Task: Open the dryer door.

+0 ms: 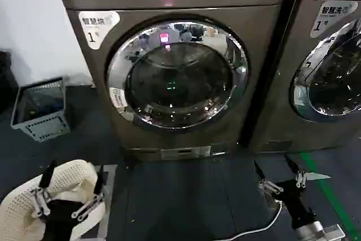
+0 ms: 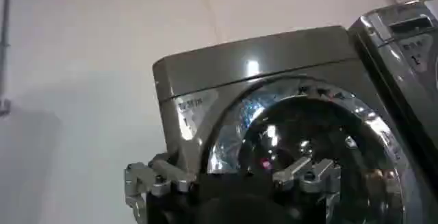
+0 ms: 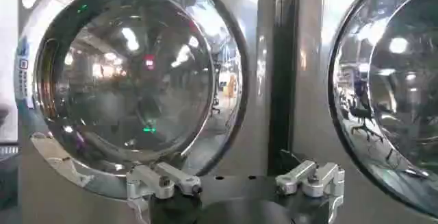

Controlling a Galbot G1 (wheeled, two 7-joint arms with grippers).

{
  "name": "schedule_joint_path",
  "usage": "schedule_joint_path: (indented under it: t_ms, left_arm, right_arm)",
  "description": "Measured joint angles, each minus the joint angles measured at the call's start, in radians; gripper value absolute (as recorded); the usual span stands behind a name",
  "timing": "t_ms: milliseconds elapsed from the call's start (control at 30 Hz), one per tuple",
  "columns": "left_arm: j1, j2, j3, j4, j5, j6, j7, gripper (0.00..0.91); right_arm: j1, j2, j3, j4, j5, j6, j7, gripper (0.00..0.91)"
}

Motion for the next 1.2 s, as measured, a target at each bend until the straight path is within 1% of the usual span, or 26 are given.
schedule_joint_path:
  t_ms: [267, 400, 567, 867, 1200]
  left_arm:
    - [0.0, 0.001, 0.002, 0.0, 0.005, 0.002, 0.006, 0.907]
    - [0.0, 0.003, 0.002, -0.001, 0.008, 0.003, 0.009, 0.907]
    - [0.005, 0.004, 0.003, -0.006, 0.011, 0.005, 0.014, 0.907]
    - [0.011, 0.001, 0.006, -0.013, 0.023, 0.005, 0.022, 0.907]
    - [0.016, -0.003, 0.007, -0.01, 0.029, 0.006, 0.024, 0.907]
  right_arm:
    - [0.035, -0.053, -0.011, -0.01, 0.027, -0.04, -0.004, 0.907]
    - [0.068, -0.116, -0.031, -0.014, 0.079, -0.077, -0.001, 0.907]
    - [0.117, -0.197, -0.058, -0.025, 0.129, -0.107, 0.003, 0.907]
    - [0.271, -0.335, -0.165, -0.075, 0.187, -0.124, 0.004, 0.907]
    - [0.483, -0.444, -0.356, -0.154, 0.254, -0.138, -0.001, 0.907]
